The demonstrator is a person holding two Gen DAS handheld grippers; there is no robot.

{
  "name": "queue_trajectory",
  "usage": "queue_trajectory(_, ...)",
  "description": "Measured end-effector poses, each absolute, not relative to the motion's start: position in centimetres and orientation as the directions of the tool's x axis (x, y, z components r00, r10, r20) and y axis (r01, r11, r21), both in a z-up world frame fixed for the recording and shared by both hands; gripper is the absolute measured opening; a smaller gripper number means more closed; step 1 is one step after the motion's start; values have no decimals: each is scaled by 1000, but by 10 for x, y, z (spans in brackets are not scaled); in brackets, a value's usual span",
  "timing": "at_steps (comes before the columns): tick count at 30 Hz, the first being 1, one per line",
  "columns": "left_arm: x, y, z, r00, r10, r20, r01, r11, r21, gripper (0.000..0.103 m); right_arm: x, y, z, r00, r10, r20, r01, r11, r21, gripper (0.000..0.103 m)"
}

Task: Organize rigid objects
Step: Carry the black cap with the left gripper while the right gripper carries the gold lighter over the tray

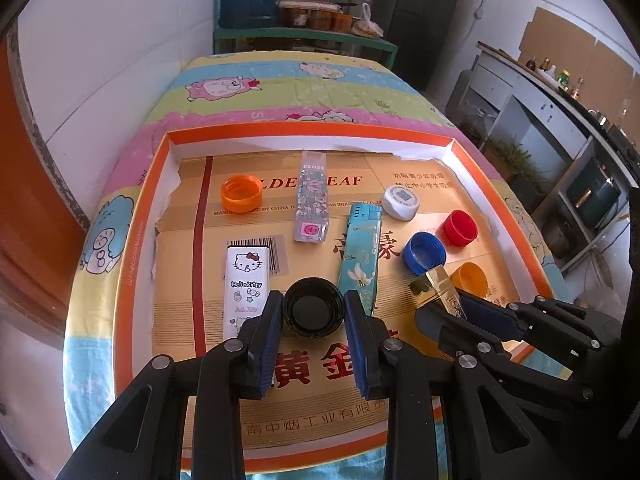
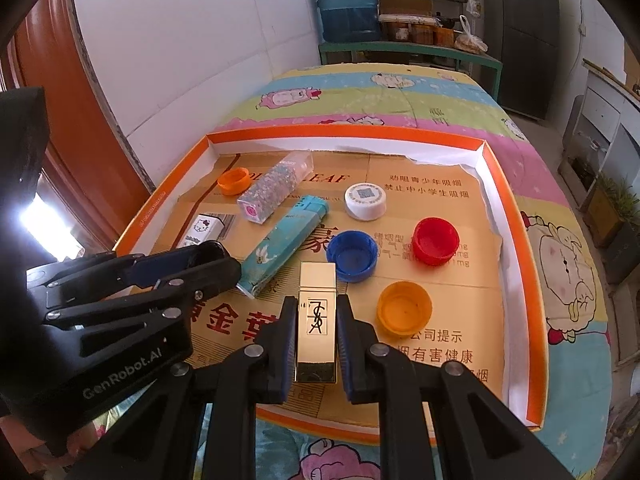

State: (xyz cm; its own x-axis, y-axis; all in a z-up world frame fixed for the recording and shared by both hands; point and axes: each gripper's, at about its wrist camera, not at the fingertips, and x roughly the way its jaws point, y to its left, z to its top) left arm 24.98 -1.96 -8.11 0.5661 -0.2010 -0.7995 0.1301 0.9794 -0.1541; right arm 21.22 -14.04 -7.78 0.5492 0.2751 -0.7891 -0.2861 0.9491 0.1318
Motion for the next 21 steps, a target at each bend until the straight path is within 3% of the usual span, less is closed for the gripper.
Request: queue_trajectory(21,249,-9,-84,559,-255,-789,131,967,-220,35,214,-138,-86,549,258,-795,-287,951,111,19)
